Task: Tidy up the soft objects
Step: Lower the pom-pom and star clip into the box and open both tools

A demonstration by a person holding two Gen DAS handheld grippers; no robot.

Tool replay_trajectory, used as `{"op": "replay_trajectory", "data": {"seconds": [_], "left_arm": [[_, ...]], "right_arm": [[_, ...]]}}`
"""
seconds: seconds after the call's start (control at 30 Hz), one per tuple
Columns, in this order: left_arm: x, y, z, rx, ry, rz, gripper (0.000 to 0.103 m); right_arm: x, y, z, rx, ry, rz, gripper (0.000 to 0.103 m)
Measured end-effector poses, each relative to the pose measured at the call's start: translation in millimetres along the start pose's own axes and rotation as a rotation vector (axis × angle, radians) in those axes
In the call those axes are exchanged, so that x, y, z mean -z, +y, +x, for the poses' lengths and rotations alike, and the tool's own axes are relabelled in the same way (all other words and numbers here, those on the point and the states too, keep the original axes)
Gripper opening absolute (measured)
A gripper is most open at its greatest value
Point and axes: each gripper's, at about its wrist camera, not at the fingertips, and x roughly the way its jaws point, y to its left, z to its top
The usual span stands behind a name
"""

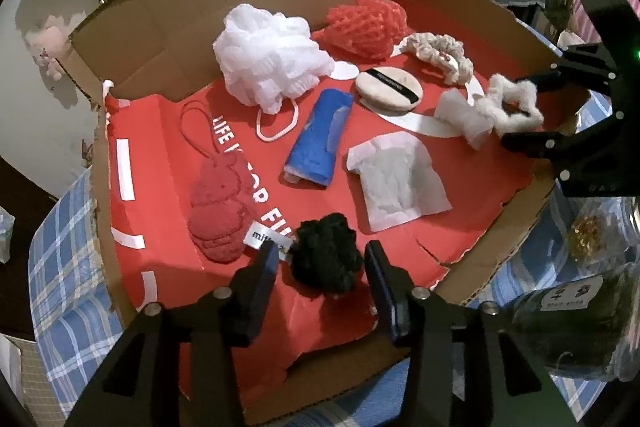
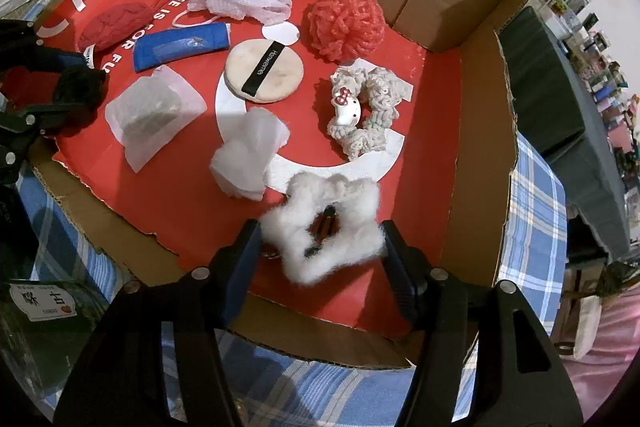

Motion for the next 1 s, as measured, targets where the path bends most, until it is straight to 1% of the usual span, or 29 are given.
{"op": "replay_trajectory", "data": {"seconds": [0.07, 0.13, 0.27, 0.37, 0.43, 0.5, 0.57, 0.63, 0.7, 0.77, 0.83, 0.9, 1.0], "left_arm": [[0, 1, -4, 0.007, -0.011, -0.011, 0.054], [-2, 1, -9, 0.012, -0.03, -0.022, 0.06], [-1, 0, -21, 0.009, -0.069, -0.035, 0.071], [0, -1, -31, 0.002, -0.097, -0.067, 0.078], [2, 1, -39, -0.006, -0.118, -0.102, 0.082], [3, 2, -44, -0.019, -0.129, -0.141, 0.086], [4, 3, -48, -0.027, -0.136, -0.177, 0.092], [6, 4, -53, -0.042, -0.143, -0.218, 0.094], [7, 2, -57, -0.047, -0.152, -0.24, 0.096], [7, -1, -60, -0.06, -0.153, -0.26, 0.1], [7, -3, -61, -0.07, -0.15, -0.29, 0.1], [9, -4, -61, -0.064, -0.139, -0.318, 0.1], [10, -5, -59, -0.063, -0.13, -0.35, 0.1]], "right_arm": [[0, -1, -1, -0.005, -0.001, 0.007, 0.06], [0, -2, -2, -0.006, -0.004, 0.009, 0.063], [0, -2, -11, -0.005, -0.024, 0.022, 0.064], [2, -3, -23, -0.009, -0.045, 0.04, 0.066], [3, -3, -32, -0.014, -0.064, 0.058, 0.072], [4, -4, -41, -0.018, -0.084, 0.079, 0.074], [5, -4, -50, -0.024, -0.1, 0.105, 0.079], [3, -7, -57, -0.042, -0.116, 0.138, 0.085], [3, -7, -64, -0.06, -0.129, 0.168, 0.085], [4, -5, -68, -0.079, -0.135, 0.209, 0.085], [5, -5, -70, -0.098, -0.136, 0.244, 0.088], [5, -4, -71, -0.111, -0.139, 0.27, 0.089], [6, -3, -69, -0.127, -0.144, 0.309, 0.089]]}}
